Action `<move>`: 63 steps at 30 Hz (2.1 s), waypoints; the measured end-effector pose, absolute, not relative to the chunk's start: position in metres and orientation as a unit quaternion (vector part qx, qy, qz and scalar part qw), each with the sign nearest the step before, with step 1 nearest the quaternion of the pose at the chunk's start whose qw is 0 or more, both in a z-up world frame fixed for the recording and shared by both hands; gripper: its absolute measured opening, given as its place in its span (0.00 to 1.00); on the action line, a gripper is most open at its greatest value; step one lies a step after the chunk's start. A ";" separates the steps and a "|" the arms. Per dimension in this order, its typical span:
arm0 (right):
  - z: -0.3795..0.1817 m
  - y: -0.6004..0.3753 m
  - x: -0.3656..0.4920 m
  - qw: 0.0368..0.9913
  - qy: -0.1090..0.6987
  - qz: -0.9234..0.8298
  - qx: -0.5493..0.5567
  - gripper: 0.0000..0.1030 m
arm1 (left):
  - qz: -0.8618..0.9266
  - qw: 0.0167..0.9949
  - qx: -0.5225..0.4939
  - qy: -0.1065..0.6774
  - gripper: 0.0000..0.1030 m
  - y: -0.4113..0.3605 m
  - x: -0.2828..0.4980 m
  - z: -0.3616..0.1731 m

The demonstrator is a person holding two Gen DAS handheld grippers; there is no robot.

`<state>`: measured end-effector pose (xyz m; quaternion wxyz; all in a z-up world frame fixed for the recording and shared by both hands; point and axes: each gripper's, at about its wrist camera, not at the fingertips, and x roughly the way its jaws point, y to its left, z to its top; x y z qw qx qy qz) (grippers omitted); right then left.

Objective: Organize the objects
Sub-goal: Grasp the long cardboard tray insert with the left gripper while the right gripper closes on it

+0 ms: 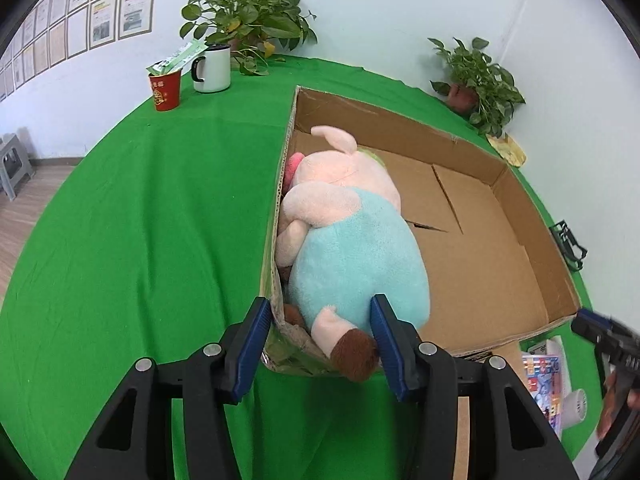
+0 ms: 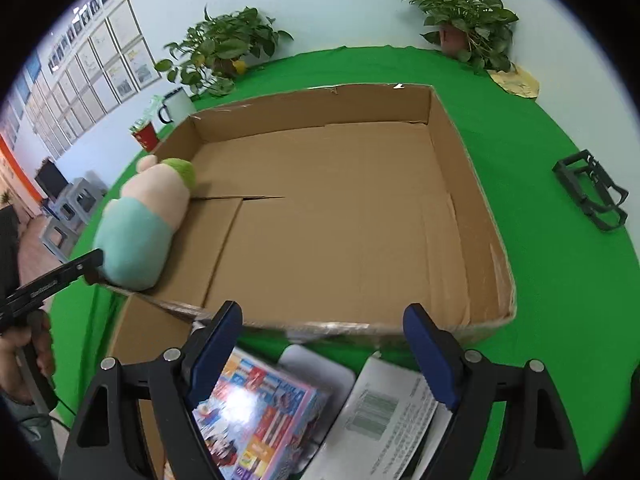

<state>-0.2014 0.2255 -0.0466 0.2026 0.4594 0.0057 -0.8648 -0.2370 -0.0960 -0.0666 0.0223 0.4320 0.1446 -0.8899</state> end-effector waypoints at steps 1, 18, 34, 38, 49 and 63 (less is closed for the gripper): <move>-0.046 0.225 -0.196 0.205 0.006 -0.869 0.451 0.81 | -0.895 0.026 0.424 0.138 0.47 -0.093 -0.230 -0.060; 0.006 0.220 -0.064 0.190 0.041 -0.930 0.313 0.99 | -0.960 -0.008 0.274 0.058 0.96 0.012 -0.059 0.050; -0.009 0.230 0.004 0.240 0.033 -0.911 0.334 0.99 | -0.943 -0.065 0.318 0.073 0.99 0.048 -0.002 0.037; -0.020 0.215 0.012 0.292 0.028 -0.887 0.356 0.99 | -0.933 -0.060 0.350 0.058 0.99 0.040 -0.010 0.010; -0.044 0.181 0.028 0.366 0.030 -0.840 0.400 0.99 | -0.907 -0.026 0.420 0.030 0.72 0.017 -0.018 -0.040; -0.066 0.167 0.029 0.420 0.012 -0.796 0.436 0.99 | -0.894 -0.020 0.446 0.032 0.41 -0.002 -0.029 -0.060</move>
